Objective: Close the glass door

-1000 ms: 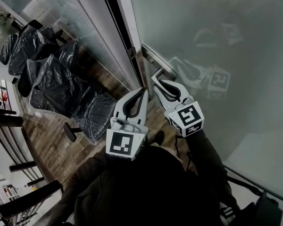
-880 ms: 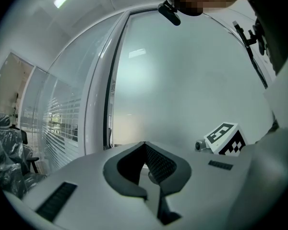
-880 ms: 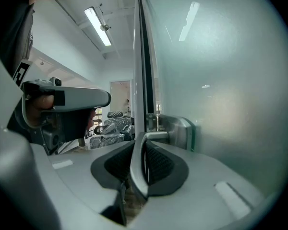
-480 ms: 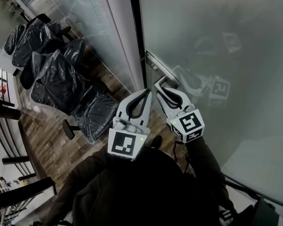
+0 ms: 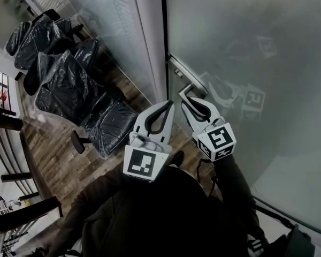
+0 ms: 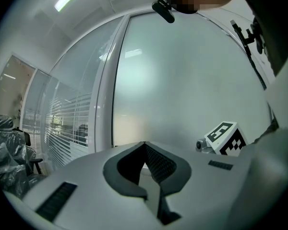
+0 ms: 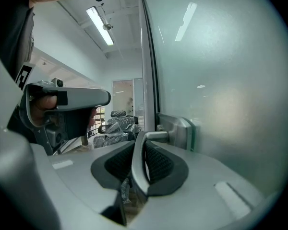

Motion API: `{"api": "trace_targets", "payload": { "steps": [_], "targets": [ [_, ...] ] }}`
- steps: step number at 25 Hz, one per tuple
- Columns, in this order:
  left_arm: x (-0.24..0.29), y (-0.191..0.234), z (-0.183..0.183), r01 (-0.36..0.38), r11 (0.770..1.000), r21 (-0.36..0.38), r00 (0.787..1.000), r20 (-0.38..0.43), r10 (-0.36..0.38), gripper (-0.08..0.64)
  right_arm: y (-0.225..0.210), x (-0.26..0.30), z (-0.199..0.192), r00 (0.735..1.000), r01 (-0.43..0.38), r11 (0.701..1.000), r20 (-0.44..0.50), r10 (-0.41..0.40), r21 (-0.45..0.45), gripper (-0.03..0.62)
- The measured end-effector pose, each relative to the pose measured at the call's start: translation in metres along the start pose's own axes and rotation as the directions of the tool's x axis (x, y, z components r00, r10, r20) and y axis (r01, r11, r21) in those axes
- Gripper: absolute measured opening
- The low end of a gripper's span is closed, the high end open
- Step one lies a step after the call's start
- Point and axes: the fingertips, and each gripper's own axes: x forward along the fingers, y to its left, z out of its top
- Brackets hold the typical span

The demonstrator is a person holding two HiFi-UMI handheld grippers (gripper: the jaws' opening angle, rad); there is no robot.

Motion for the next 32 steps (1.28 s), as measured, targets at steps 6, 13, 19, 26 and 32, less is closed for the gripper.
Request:
{"api": "trace_targets", "payload": {
  "steps": [6,13,19,26,32],
  "targets": [
    [-0.012,0.003,-0.014,0.002,1.0,0.003,1.0,-0.002,-0.002,-0.003,0.009,0.001,-0.012,1.0,0.007,1.0,0.002,-0.007,-0.002,0.064],
    [-0.013,0.01,-0.005,0.002,1.0,-0.004,1.0,0.003,-0.002,-0.003,0.015,-0.002,-0.005,1.0,-0.004,1.0,0.0,0.004,-0.004,0.064],
    [-0.013,0.014,-0.005,0.002,1.0,-0.008,1.0,0.015,-0.002,-0.003,0.016,0.0,-0.006,1.0,-0.007,1.0,0.003,0.007,0.0,0.064],
    [-0.008,0.023,0.0,-0.003,1.0,-0.012,0.999,0.049,0.003,-0.003,0.015,-0.004,-0.004,0.998,0.016,0.996,-0.06,-0.021,-0.085,0.066],
    [-0.004,0.024,0.006,0.005,0.999,-0.033,0.997,0.081,-0.002,-0.003,0.023,-0.013,0.015,0.998,0.023,0.986,-0.046,-0.031,-0.167,0.066]
  ]
}}
